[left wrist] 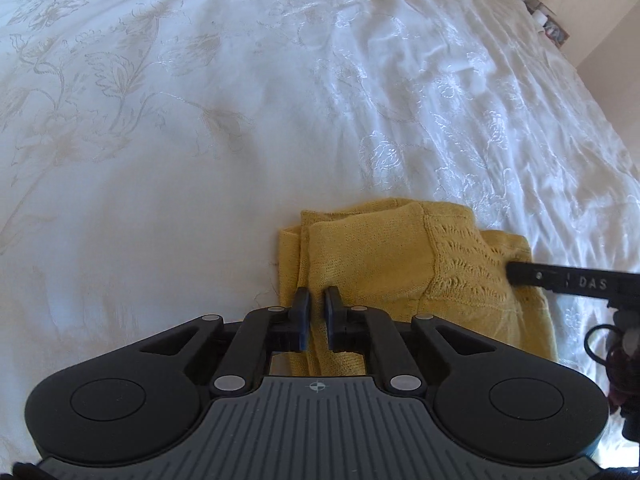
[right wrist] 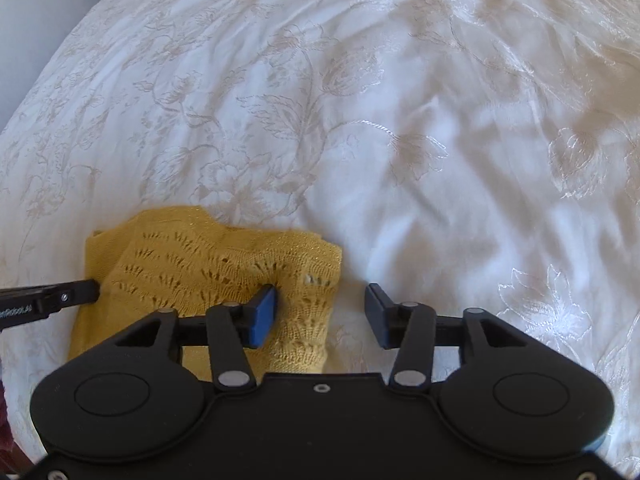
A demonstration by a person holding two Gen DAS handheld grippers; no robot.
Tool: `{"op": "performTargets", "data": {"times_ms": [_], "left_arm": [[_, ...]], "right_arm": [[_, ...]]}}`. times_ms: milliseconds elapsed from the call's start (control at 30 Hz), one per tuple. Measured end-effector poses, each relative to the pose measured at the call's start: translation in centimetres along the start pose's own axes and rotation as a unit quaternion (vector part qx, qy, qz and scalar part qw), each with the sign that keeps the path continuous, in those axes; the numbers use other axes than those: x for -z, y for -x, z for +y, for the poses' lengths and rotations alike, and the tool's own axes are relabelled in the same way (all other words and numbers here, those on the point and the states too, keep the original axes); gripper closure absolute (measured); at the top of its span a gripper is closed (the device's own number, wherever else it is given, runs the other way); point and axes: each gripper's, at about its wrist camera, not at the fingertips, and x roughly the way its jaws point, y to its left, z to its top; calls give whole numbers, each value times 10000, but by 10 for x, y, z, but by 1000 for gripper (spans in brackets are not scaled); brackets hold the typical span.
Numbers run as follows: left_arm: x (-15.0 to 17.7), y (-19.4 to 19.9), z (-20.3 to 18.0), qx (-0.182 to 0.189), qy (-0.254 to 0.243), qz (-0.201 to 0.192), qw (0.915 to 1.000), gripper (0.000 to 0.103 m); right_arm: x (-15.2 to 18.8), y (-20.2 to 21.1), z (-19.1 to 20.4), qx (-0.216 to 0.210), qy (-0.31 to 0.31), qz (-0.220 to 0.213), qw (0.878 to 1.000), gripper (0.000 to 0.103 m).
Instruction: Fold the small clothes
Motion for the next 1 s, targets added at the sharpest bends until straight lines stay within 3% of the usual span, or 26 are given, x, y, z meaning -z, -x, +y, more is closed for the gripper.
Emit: {"op": "performTargets", "data": {"times_ms": [33, 200, 267, 300, 500, 667, 767, 833, 1000], "left_arm": [[0, -1, -1, -8, -56, 0, 10000, 91], [-1, 6, 7, -3, -78, -69, 9999, 56], [-1, 12, 11, 93, -115, -73, 9999, 27], [1, 16, 11, 105, -155, -105, 9998, 24], [24, 38, 2, 150, -579, -241, 9979, 23], [58, 33, -3, 132, -932, 106, 9955, 22], [72, 29, 10, 31, -827, 240, 9963, 18], [75, 31, 17, 47, -700, 237, 9973, 14], [77, 47, 17, -112, -669, 73, 9977, 14]], "right_arm": [[-3, -1, -1, 6, -81, -37, 10000, 43], [-8, 20, 1, 191, -249, -370, 9988, 38], [-4, 38, 2, 239, -303, -593, 9975, 36], [0, 46, 4, 252, -319, -683, 9968, 31], [39, 67, 16, 335, -401, -729, 9960, 27], [76, 58, 22, 483, -585, -308, 9966, 26], [94, 57, 17, 566, -835, -207, 9947, 17], [99, 61, 16, 576, -923, -223, 9938, 16], [104, 80, 25, 635, -627, -423, 9951, 16]]}}
